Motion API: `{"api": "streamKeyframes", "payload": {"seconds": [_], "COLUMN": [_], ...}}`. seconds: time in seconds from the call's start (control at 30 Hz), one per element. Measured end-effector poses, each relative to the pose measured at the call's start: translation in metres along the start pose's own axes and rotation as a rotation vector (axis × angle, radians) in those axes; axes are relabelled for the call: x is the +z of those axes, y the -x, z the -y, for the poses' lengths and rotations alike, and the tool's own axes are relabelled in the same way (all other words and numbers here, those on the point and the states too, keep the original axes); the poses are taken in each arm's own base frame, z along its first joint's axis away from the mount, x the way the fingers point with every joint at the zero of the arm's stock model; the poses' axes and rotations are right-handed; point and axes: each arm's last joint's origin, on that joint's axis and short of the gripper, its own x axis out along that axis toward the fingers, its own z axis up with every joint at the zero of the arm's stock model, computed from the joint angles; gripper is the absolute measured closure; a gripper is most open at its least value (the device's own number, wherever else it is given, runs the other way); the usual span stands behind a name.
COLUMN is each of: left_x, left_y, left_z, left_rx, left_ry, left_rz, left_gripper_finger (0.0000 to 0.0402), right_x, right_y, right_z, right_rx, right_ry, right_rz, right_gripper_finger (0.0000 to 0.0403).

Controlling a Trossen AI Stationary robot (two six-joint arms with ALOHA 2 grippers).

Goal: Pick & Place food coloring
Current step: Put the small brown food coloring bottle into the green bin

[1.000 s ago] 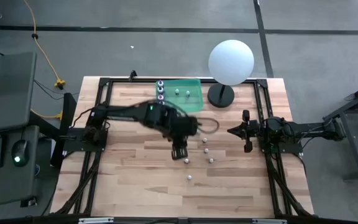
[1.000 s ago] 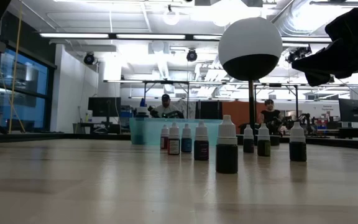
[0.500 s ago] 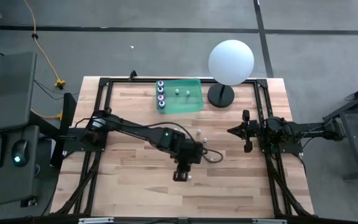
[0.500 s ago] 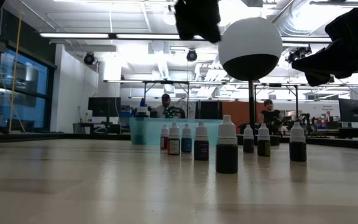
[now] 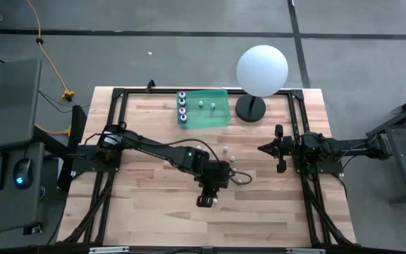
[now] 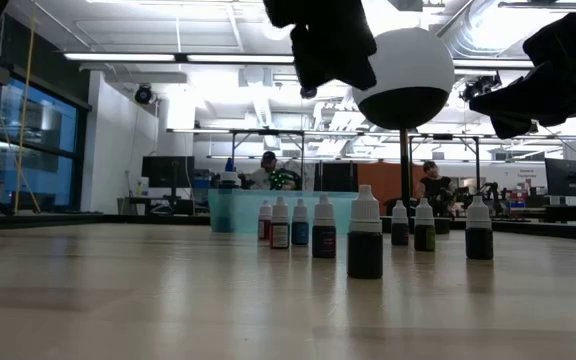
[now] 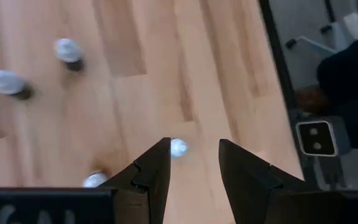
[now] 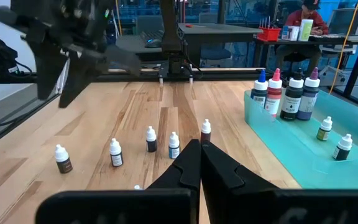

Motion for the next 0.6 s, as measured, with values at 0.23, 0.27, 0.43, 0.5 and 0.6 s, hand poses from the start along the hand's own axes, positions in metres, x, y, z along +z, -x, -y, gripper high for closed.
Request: {"api": "streamKeyframes", "payload": {"seconds": [0.23,0.27,0.43,0.5,0.6], "left_x": [-0.032,-0.037,-0.047,-0.048,-0.048], "left_y": [-0.03,-0.035,-0.049,-0.051,-0.052], "left_z": [0.01,0.012,0.031,0.039,0.048], "left_rx": [0.085,0.129,0.253,0.246,0.242], "left_ry": [-0.008,-0.013,-0.034,-0.051,-0.07], "left_rz": [-0.082,-0.091,-0.025,-0.009,0.024], "left_gripper_finger": [0.0268,0.0268,0.0268,0.0268,0.0268], "right_x": [0.0,0.0,0.0,0.0,0.0], "right_y": [0.0,0.0,0.0,0.0,0.0], "right_z": [0.0,0.0,0.0,0.0,0.0], "right_rx": [0.0,0.0,0.0,0.0,0.0], "right_ry": [-0.001,-0.001,-0.001,0.0,-0.001], "right_rz": [0.0,0.0,0.0,0.0,0.0], "right_gripper_finger": [0.0402,0.0402,0.0402,0.0402,0.0402]}}
